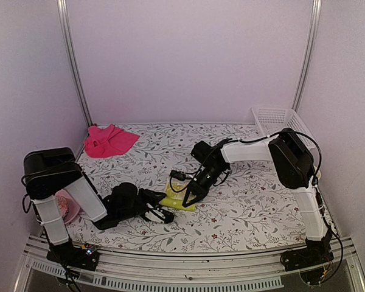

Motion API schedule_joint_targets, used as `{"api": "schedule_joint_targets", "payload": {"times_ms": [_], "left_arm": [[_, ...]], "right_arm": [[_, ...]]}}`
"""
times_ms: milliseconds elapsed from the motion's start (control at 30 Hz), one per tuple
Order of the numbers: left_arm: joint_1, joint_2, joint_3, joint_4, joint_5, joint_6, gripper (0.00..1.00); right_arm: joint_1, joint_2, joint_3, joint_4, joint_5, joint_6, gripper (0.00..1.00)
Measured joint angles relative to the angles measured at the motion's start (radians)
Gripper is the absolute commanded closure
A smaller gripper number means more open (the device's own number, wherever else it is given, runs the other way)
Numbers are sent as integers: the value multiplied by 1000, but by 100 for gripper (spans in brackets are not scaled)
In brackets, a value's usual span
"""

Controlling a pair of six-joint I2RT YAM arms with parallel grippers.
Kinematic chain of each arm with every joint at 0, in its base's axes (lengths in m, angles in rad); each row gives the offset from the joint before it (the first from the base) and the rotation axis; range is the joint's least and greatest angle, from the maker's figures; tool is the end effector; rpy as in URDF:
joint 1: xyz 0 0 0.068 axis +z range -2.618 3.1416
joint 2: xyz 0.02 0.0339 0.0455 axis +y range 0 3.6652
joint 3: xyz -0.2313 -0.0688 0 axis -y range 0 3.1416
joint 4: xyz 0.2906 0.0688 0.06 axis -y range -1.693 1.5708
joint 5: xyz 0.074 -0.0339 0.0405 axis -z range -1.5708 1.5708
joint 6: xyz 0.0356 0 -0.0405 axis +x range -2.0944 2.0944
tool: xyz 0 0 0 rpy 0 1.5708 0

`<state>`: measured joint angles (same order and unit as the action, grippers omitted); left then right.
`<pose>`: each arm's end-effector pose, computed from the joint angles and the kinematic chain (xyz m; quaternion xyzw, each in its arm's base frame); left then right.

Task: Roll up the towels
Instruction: Roll the towel at the center of the board.

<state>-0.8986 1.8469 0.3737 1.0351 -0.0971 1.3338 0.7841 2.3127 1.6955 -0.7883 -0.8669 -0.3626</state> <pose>0.1709 -0.2093 0.0062 0.7458 0.3935 0.1557 0.5144 0.3093 0.3469 0.0690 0.5197 -0.7410 -0.4250 0.0143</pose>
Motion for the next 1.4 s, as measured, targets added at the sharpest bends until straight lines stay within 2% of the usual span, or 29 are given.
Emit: {"api": "schedule_joint_targets", "payload": {"times_ms": [167, 300, 400, 567, 800, 1067, 1267, 1400], "left_arm": [[-11, 23, 0, 5, -25, 14, 100], [-21, 22, 2, -15, -31, 20, 100], [-23, -21, 18, -109, -24, 0, 100], [-21, -119, 147, -456, 37, -93, 100], [21, -137, 346, -880, 174, -235, 100], [72, -89, 483, -1139, 299, -346, 100], [103, -60, 536, -1215, 368, -397, 100], [124, -39, 564, -1249, 408, -417, 100]], "right_arm": [[-3, 0, 2, 0, 0, 0, 83], [-6, 0, 4, -3, 0, -1, 65], [-8, 0, 5, -4, 4, -8, 56], [-8, -77, -74, 40, 72, -29, 53], [2, -380, -296, 219, 256, -43, 41], [87, -679, -708, 572, 480, -87, 39], [172, -770, -924, 794, 577, -160, 38], [222, -761, -957, 889, 672, -216, 39]]}}
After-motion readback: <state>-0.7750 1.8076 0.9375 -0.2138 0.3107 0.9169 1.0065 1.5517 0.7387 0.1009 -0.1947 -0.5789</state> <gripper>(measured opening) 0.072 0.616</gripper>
